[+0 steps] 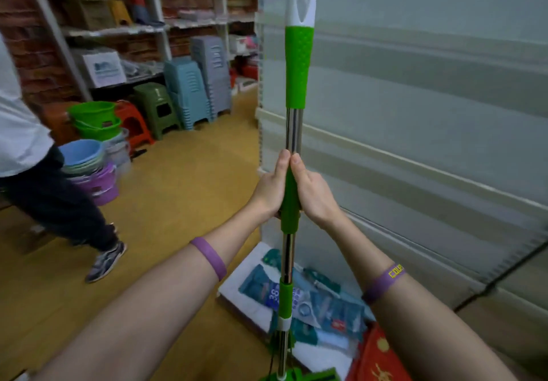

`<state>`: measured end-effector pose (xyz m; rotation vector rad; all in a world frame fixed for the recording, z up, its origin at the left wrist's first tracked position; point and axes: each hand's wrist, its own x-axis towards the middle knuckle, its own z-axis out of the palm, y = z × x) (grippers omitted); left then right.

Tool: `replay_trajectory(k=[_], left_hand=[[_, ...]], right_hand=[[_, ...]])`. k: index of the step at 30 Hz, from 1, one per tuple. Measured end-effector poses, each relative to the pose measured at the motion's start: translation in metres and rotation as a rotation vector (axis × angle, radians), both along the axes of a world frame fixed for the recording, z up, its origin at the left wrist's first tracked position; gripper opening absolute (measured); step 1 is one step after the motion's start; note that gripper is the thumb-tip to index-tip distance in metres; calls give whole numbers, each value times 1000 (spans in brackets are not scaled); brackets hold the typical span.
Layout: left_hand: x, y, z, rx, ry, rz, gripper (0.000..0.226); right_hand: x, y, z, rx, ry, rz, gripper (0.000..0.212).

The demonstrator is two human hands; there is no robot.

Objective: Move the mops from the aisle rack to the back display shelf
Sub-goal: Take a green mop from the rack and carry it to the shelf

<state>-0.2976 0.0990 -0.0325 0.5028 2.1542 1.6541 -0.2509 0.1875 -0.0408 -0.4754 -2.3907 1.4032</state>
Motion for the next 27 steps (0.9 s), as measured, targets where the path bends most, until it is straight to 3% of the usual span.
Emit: replay_trajectory(k=[7, 11, 14, 18, 24, 27], left_hand=[[-41, 18, -2, 36, 0, -328, 107], [-47, 25, 11, 38, 44, -511, 92], [-46, 30, 18, 27, 80, -619, 93], [-51, 36, 22, 5, 33, -683, 104], [-60, 42, 40, 23, -49, -674, 88], [-66, 43, 53, 58, -32, -664, 86]], right_hand=[[-13, 2, 8, 55, -4, -260, 77], [-10, -1, 15, 61, 21, -437, 65], [-5, -3, 20, 47, 48, -512, 61], [-2, -2, 22, 13, 80, -544, 69], [-12, 5, 38, 46, 99, -540, 61], [-17, 9, 53, 53, 105, -516, 67]])
